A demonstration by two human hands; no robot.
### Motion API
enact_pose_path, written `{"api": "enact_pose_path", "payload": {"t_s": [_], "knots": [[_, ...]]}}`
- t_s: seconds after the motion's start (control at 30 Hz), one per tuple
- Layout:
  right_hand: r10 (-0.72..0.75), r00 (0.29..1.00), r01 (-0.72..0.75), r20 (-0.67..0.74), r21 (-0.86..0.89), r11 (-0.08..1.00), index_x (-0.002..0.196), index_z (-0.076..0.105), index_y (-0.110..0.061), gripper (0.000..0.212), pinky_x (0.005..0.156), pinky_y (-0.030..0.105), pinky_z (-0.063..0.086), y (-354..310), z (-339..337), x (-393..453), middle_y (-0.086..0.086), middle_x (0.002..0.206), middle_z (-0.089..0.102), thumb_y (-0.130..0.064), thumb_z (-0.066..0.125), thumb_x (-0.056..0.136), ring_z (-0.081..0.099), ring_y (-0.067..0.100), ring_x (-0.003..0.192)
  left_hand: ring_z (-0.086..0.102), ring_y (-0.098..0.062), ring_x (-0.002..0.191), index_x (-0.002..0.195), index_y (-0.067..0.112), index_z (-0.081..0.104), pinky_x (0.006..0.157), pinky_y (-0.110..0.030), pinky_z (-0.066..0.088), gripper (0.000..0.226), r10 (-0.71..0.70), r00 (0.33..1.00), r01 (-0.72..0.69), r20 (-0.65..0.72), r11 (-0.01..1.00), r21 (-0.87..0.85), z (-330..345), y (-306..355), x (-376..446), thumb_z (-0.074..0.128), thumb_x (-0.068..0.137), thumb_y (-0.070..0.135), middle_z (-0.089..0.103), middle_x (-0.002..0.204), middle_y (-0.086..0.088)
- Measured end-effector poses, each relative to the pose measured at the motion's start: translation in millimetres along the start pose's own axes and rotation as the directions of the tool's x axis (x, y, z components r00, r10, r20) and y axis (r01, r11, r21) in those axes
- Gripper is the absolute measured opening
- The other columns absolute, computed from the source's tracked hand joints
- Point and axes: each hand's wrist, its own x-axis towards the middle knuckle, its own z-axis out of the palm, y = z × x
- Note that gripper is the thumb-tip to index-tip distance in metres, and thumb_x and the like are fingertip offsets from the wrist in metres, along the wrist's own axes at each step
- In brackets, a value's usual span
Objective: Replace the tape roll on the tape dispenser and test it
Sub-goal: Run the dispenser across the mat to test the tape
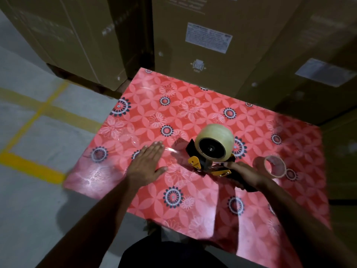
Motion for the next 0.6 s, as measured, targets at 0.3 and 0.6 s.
{"api": "enact_pose_path", "payload": {"t_s": [0.3, 0.6], "knots": [[-0.011, 1.000, 0.011, -0.008, 0.001, 1.000, 0.080, 0.063, 0.010, 0.073, 0.040, 0.027, 0.022, 19.4, -11.1, -19.9, 0.010, 0.047, 0.038, -0.063, 0.064, 0.076, 0.029, 0.020, 0.039, -0.018, -0.022, 0.157, 0.164, 0.012, -0.005, 0.129, -0.042, -0.014, 0.085, 0.086, 0.987, -0.098, 0.138, 0.992, 0.080, 2.2, 80.5, 3.8, 0.014, 0.107, 0.072, -0.002, 0.177, -0.011], [-0.159, 0.983, 0.126, -0.096, -0.286, 0.950, 0.107, 0.053, -0.021, 0.047, 0.043, 0.033, 0.039, 5.5, -27.7, -46.0, 0.022, 0.053, 0.058, -0.066, 0.054, 0.093, 0.049, 0.028, 0.040, -0.022, -0.024, 0.157, 0.157, 0.016, -0.021, 0.128, -0.043, -0.015, 0.094, 0.106, 0.978, -0.114, 0.181, 0.993, 0.035, -1.0, 92.7, 2.2, 0.020, 0.102, 0.079, -0.019, 0.172, -0.011]]}}
